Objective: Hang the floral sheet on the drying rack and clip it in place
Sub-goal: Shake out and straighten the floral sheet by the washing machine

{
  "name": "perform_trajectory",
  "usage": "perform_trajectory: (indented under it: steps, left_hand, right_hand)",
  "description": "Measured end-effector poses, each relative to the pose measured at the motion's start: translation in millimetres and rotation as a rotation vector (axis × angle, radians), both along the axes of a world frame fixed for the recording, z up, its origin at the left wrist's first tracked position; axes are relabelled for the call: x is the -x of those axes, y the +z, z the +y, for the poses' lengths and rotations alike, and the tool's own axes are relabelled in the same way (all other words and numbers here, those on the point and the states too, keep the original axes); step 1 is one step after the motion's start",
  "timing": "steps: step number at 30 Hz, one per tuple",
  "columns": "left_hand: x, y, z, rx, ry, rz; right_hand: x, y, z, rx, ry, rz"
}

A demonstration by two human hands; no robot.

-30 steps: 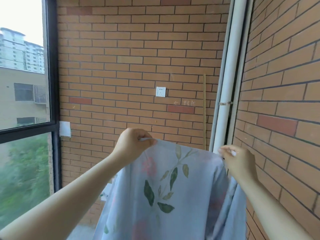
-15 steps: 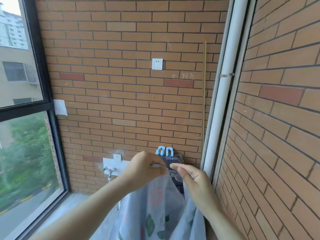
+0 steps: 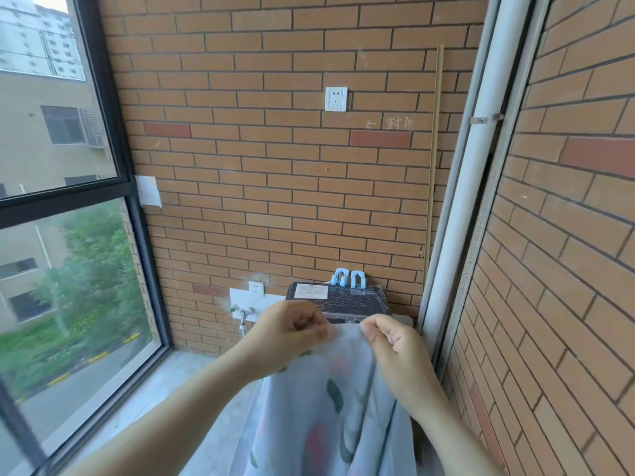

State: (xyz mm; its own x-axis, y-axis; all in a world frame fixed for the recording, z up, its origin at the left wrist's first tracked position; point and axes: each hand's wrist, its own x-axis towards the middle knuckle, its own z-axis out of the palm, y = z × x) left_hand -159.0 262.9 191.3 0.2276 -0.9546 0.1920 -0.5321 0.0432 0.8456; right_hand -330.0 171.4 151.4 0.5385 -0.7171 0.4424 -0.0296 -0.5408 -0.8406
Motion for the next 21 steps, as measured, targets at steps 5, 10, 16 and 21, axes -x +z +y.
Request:
perform_trajectory:
  steps: [5, 10, 16, 21]
  left_hand:
    - [-17.7, -17.5, 17.3, 0.020, -0.048, 0.093]
    - [-36.8, -9.2, 23.6, 0.024, 0.045, -0.035]
    - [-70.2, 10.1, 31.8, 0.079, 0.168, -0.041]
    - [-76.4, 35.5, 33.2, 0.137, 0.178, -0.001]
  right_hand:
    - [20.0, 28.2, -22.5, 0.145, -0.134, 0.046]
    - [49.2, 69.8, -49.7, 0.212, -0.320, 0.011]
    - [70.0, 100.8, -67.5, 0.230, -0.496, 0.004]
    - [69.6, 99.9, -65.9, 0.286, -0.497, 0.118]
